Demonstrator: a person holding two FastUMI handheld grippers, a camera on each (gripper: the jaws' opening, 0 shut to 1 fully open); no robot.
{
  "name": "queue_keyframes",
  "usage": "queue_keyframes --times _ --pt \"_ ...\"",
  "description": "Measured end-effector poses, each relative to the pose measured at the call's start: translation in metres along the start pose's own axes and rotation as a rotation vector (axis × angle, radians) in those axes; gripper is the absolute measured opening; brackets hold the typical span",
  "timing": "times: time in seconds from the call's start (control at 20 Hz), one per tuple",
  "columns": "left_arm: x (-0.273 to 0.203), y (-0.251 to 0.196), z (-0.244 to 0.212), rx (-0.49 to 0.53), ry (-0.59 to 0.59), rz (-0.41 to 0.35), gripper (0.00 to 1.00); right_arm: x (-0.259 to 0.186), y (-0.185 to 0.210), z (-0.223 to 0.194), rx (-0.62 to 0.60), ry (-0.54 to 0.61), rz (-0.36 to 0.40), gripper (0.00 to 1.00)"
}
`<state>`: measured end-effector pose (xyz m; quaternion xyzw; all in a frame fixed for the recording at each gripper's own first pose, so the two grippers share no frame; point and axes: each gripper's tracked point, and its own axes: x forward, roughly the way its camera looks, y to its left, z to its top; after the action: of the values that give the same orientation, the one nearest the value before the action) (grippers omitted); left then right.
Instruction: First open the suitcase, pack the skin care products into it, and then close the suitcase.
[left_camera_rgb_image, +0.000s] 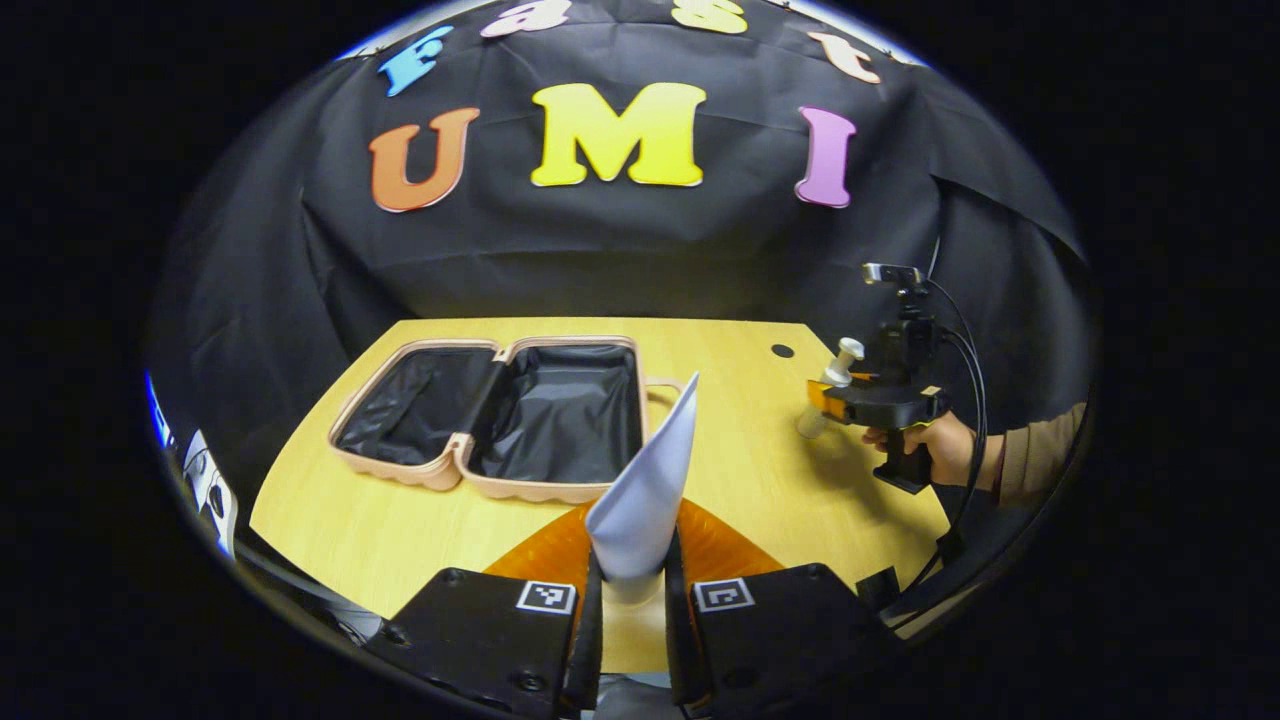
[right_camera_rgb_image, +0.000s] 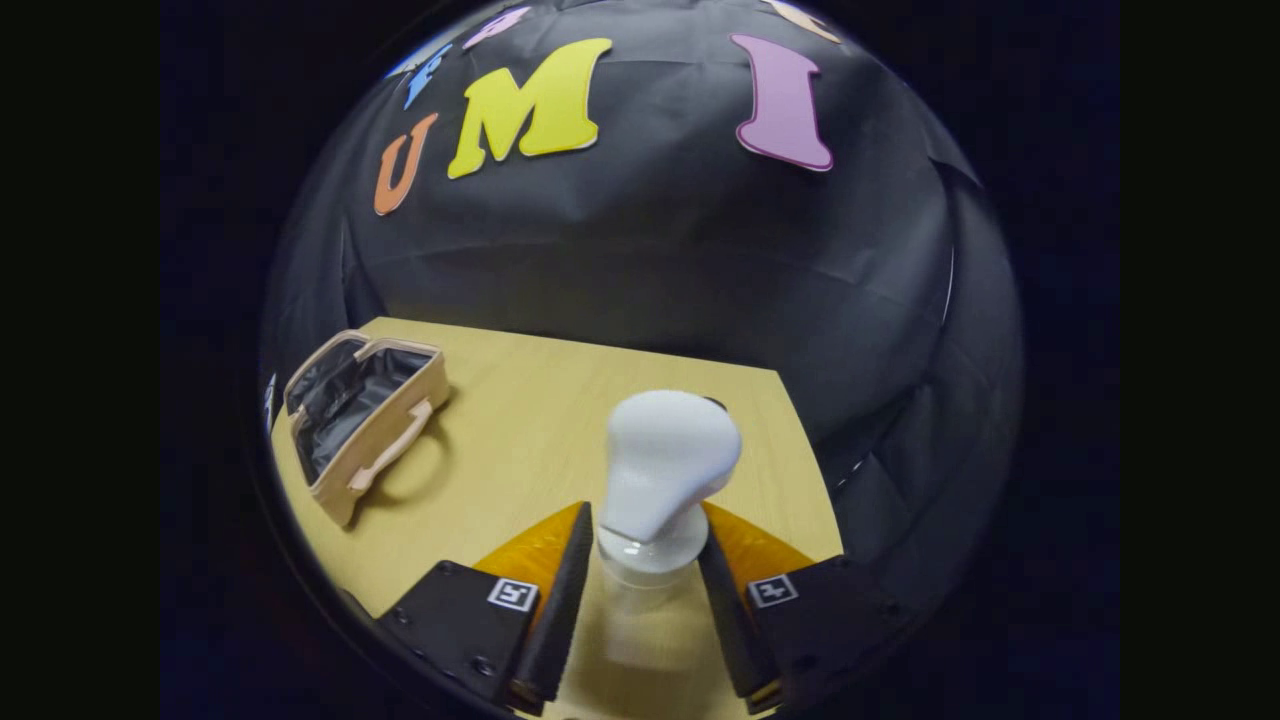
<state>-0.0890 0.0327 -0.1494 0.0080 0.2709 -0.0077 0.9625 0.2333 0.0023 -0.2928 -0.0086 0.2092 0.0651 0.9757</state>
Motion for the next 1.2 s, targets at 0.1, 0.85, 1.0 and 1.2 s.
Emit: queue_keyframes --times 0.1,0.85,1.0,1.2 --pt "-0.003 0.02 0.002 -0.008 0.004 0.041 0.29 0.001 0.005 -0.004 -0.006 0.02 0.002 0.53" --pt "0.12 0.132 0.077 0.059 0.059 0.017 0.33 -0.129 0.095 0.01 0.043 0.012 0.068 0.49" --pt "0.16 0.124 0.061 0.063 0.12 -0.058 0.33 -0.15 0.106 0.005 0.088 0.032 0.047 0.48" --pt "0.19 0.113 0.031 0.06 0.228 -0.115 0.29 -0.167 0.121 -0.004 0.086 0.06 0.012 0.49"
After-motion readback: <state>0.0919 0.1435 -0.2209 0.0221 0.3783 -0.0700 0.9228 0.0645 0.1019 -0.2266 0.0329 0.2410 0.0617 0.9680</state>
